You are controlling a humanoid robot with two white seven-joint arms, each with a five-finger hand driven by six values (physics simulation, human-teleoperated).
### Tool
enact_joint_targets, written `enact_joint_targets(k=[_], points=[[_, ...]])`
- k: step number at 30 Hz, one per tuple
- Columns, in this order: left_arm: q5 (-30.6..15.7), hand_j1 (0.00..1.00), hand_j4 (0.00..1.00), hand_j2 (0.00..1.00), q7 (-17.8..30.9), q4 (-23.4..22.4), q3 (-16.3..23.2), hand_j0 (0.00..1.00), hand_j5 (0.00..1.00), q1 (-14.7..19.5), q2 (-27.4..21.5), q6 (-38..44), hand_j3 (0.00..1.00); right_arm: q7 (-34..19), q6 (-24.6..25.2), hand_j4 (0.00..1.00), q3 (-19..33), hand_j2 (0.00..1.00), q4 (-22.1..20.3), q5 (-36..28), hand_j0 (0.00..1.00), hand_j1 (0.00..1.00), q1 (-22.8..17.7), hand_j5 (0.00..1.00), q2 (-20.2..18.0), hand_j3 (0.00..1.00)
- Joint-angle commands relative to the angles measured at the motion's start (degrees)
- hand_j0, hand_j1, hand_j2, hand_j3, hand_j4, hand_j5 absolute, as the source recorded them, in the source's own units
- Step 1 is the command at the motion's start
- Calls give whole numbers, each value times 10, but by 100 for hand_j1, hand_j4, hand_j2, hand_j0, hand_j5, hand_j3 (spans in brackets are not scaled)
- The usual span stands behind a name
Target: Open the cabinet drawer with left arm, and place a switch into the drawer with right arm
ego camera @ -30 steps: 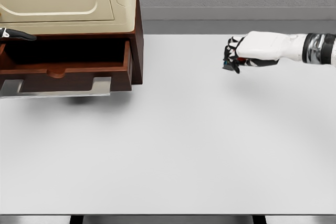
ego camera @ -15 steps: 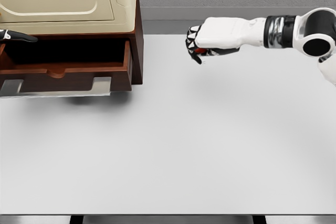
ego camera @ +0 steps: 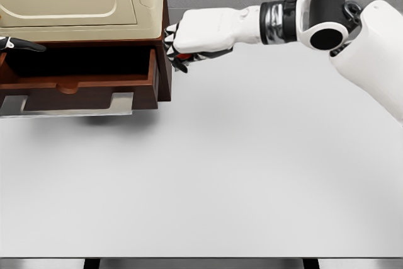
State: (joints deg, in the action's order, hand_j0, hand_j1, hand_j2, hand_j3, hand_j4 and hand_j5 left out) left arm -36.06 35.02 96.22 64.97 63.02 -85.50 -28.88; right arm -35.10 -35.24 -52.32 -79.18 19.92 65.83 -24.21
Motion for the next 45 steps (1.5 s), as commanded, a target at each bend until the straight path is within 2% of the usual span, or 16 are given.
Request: enact_joint_targets(k=[1, 12, 13, 16, 19, 21, 26, 31, 36, 45], points=[[-4, 100, 100, 100, 0, -1, -1, 100, 100, 0, -1, 1, 100, 1, 2, 27, -7, 27, 0, -4, 27, 27, 3, 27, 21, 27], [-3, 100, 100, 100, 0, -1, 1, 100, 100, -1, -1, 1, 100, 1, 2, 27, -47, 27, 11, -5, 27, 27, 72, 27, 121, 27], [-3, 100, 100, 100, 0, -1, 1, 100, 100, -1, -1, 1, 100, 1, 2, 27, -55, 27, 28, -5, 27, 27, 83, 27, 139, 27], [-3, 100, 100, 100, 0, -1, 1, 100, 100, -1, -1, 1, 100, 1, 2, 27, -65, 27, 120, -3, 27, 27, 106, 27, 190, 27], [-3, 100, 100, 100, 0, -2, 1, 100, 100, -2, 0, 0, 100, 1, 2, 27, -67, 27, 177, 3, 27, 27, 120, 27, 216, 27], [-3, 100, 100, 100, 0, -6, 2, 100, 100, -2, 0, 0, 100, 1, 2, 27, -66, 27, 204, 3, 27, 27, 124, 27, 223, 27], [-3, 100, 100, 100, 0, -14, 1, 100, 100, -2, -1, -1, 100, 1, 2, 27, -66, 27, 228, 4, 27, 27, 132, 27, 238, 27], [-3, 100, 100, 100, 0, -14, 2, 100, 100, -2, -1, -1, 100, 1, 2, 31, -67, 31, 272, 16, 31, 31, 141, 31, 242, 31], [-3, 100, 100, 100, 0, -14, 1, 100, 100, -2, -1, -1, 100, 1, 2, 34, -67, 34, 289, 32, 34, 34, 143, 34, 242, 34], [-3, 100, 100, 100, 0, -14, 2, 100, 100, -2, -1, -3, 100, 1, 2, 40, -74, 40, 286, 32, 40, 40, 147, 40, 242, 40]])
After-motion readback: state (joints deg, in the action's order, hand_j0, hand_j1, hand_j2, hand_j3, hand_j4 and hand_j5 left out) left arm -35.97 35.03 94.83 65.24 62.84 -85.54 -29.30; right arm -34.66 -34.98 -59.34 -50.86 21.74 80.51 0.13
